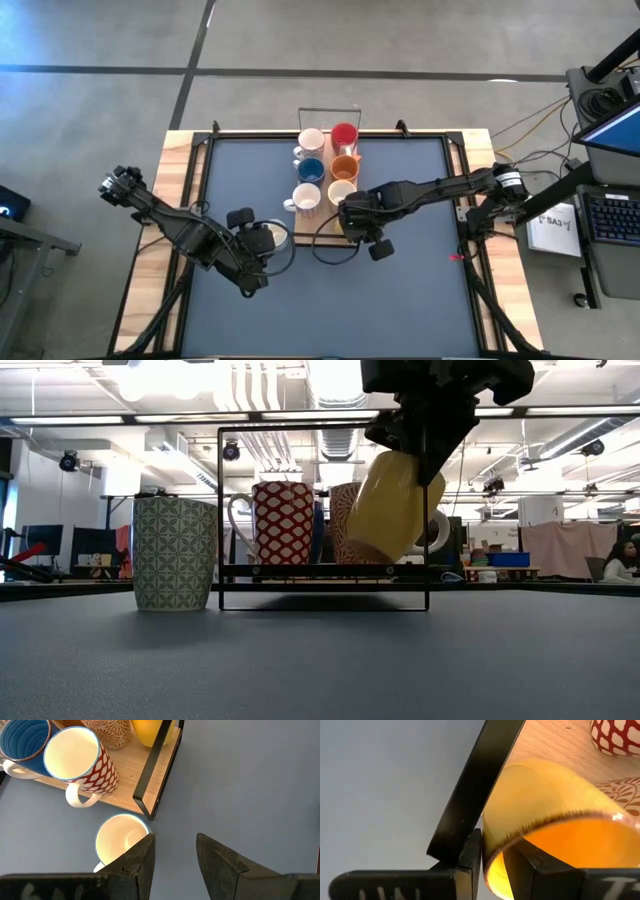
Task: Place coffee mugs
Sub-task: Put the yellow mug on the shelf, then put the green mug on the shelf
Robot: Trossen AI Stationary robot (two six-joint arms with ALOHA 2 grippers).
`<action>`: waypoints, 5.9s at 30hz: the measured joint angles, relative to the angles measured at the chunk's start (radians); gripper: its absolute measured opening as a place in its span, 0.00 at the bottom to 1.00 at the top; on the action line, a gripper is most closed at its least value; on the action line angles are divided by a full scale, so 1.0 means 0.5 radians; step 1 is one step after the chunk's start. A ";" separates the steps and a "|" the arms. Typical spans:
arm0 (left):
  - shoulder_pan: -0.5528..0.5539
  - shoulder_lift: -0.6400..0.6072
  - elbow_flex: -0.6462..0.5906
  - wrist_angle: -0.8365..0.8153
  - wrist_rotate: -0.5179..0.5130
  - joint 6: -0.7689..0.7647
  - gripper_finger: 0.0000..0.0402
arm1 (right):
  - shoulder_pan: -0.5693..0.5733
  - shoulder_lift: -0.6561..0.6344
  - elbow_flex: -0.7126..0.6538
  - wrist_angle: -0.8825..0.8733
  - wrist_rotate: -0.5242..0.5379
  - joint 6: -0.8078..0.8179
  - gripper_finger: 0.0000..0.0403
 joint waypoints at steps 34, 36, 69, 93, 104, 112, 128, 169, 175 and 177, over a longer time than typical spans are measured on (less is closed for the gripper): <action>-0.004 0.007 -0.074 0.004 0.036 -0.121 0.31 | 0.007 -0.074 0.274 -0.231 0.139 0.191 0.12; -0.004 0.007 -0.136 0.019 0.048 -0.174 0.31 | 0.007 -0.122 0.273 -0.297 0.140 0.269 0.12; 0.170 0.010 -0.903 0.609 -0.023 0.430 0.28 | 0.412 -0.409 0.076 -0.326 0.147 1.039 0.12; 0.277 -0.080 -0.995 0.703 0.290 0.504 0.00 | 0.439 -0.409 0.076 -0.323 0.249 1.084 0.12; 0.419 -0.237 -0.996 0.760 0.255 0.569 0.00 | 0.439 -0.409 0.076 -0.323 0.249 1.084 0.12; 0.475 -0.240 -0.995 0.863 0.249 0.675 0.00 | 0.439 -0.409 0.075 -0.324 0.248 1.084 0.12; 0.476 -0.259 -0.808 0.736 0.234 0.802 0.00 | 0.438 -0.409 0.075 -0.325 0.249 1.077 0.12; 0.656 -0.141 -0.804 1.163 0.454 1.230 0.00 | 0.438 -0.409 -0.076 -0.322 0.247 1.063 0.12; 0.659 -0.141 -0.804 1.209 0.482 1.267 0.00 | 0.438 -0.409 -0.081 -0.317 0.247 1.049 0.12; 0.659 -0.141 -0.804 1.218 0.501 1.268 0.00 | 0.438 -0.409 -0.081 -0.316 0.247 1.048 0.12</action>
